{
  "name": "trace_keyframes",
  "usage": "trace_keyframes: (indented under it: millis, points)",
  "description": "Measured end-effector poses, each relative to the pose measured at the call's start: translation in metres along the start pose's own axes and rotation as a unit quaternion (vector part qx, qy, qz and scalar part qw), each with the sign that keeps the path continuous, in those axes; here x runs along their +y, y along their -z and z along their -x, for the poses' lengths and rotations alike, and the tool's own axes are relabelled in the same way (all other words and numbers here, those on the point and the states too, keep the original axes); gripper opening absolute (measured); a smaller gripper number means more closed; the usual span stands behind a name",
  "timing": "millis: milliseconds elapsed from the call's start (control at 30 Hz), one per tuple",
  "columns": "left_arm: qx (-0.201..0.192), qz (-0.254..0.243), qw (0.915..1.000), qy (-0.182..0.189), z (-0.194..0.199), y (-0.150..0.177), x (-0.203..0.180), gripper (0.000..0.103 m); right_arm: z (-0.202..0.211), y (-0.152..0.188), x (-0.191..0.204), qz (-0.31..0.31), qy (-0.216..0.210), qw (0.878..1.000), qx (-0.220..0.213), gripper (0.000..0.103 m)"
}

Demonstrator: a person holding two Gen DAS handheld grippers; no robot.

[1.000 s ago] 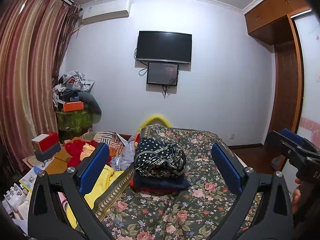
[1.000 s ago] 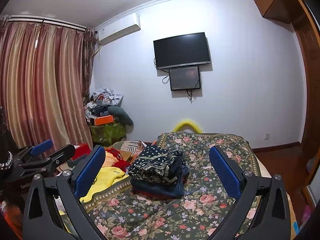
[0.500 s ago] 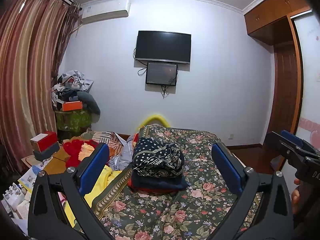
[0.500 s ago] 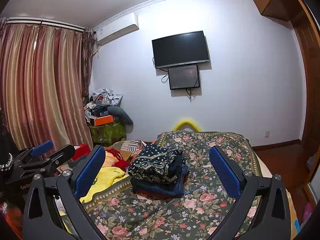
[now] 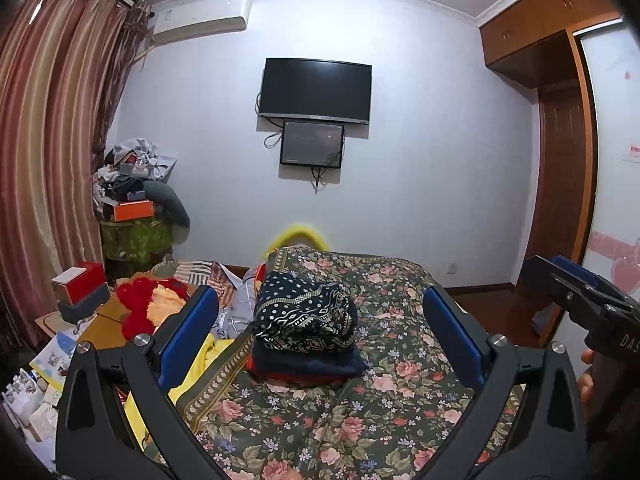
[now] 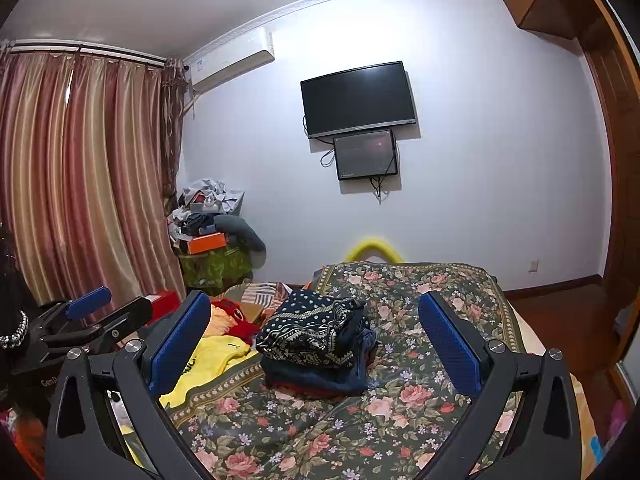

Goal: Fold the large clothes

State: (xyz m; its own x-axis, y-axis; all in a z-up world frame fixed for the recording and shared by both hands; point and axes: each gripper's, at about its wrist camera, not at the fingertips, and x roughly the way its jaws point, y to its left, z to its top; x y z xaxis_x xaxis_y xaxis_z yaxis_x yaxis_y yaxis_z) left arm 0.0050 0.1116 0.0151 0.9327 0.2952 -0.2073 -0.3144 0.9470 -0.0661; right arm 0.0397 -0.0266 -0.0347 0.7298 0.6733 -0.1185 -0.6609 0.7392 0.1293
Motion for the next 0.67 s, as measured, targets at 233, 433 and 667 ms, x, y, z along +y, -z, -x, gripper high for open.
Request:
trace_keyframes:
  millis: [233,433,667]
  points:
    - [0.003,0.003,1.0000,0.004,-0.0012,0.0024,0.0000,0.103,-0.0018,0.0005,-0.0003,-0.001,0.003,1.000,0.001,0.103]
    - [0.006,-0.002,1.0000,0.006,-0.0021,0.0047,-0.0018,0.103,-0.0048,0.0005,-0.0005,-0.005,0.005,1.000,0.005,0.103]
    - [0.014,-0.002,0.9999,0.008,-0.0066,0.0064,-0.0023,0.103,-0.0075,0.0026,0.0002,-0.008,0.008,1.000,0.010,0.103]
